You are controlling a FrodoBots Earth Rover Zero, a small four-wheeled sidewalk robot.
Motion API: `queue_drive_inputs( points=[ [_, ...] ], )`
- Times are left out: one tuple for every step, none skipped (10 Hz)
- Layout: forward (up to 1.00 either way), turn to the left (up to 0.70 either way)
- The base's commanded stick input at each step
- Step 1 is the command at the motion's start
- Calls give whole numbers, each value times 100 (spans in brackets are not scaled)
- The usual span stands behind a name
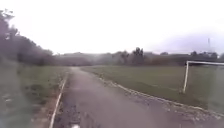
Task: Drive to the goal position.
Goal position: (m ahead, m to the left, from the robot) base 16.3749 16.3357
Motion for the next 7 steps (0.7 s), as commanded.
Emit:
queue_drive_inputs(
  points=[
    [45, 27],
    [45, 27],
    [45, 27],
    [33, 32],
    [3, 44],
    [0, 18],
    [0, 0]
  ],
)
